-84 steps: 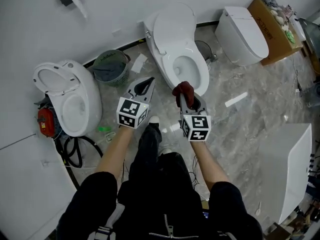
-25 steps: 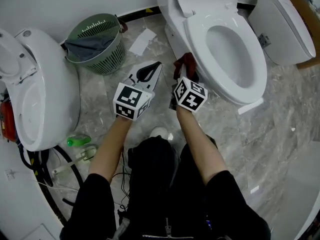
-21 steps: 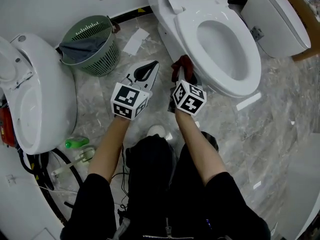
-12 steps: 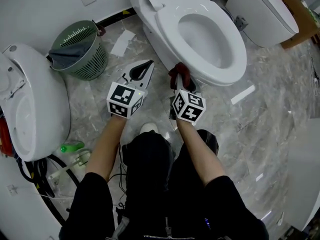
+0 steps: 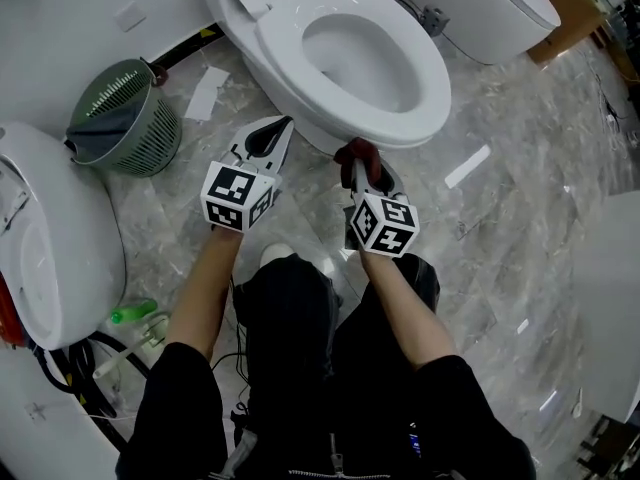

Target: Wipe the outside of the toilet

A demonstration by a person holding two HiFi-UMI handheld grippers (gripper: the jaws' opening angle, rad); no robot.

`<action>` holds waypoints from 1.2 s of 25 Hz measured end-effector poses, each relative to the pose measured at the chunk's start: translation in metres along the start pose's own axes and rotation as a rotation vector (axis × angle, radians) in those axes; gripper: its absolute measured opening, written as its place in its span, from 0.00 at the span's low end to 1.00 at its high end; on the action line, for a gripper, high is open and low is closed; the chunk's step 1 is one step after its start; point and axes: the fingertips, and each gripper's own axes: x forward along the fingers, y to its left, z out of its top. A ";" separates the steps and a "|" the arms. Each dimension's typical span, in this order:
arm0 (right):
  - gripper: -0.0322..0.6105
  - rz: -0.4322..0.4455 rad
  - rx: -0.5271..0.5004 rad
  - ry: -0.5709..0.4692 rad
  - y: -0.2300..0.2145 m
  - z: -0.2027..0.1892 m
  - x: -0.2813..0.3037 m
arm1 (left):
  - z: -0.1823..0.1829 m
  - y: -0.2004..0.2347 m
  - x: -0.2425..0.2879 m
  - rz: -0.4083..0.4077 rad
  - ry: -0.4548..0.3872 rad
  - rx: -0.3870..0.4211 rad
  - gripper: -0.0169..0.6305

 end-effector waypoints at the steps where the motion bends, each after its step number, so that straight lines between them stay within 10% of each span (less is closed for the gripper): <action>1: 0.19 -0.008 -0.001 0.002 -0.007 0.000 -0.003 | 0.000 -0.003 0.002 -0.006 0.000 0.001 0.04; 11: 0.18 0.028 -0.079 -0.010 -0.001 -0.002 -0.012 | -0.005 -0.005 0.003 -0.003 0.000 -0.026 0.04; 30: 0.18 0.163 -0.146 0.076 0.165 -0.025 0.170 | -0.069 0.151 -0.141 0.364 0.072 -0.107 0.04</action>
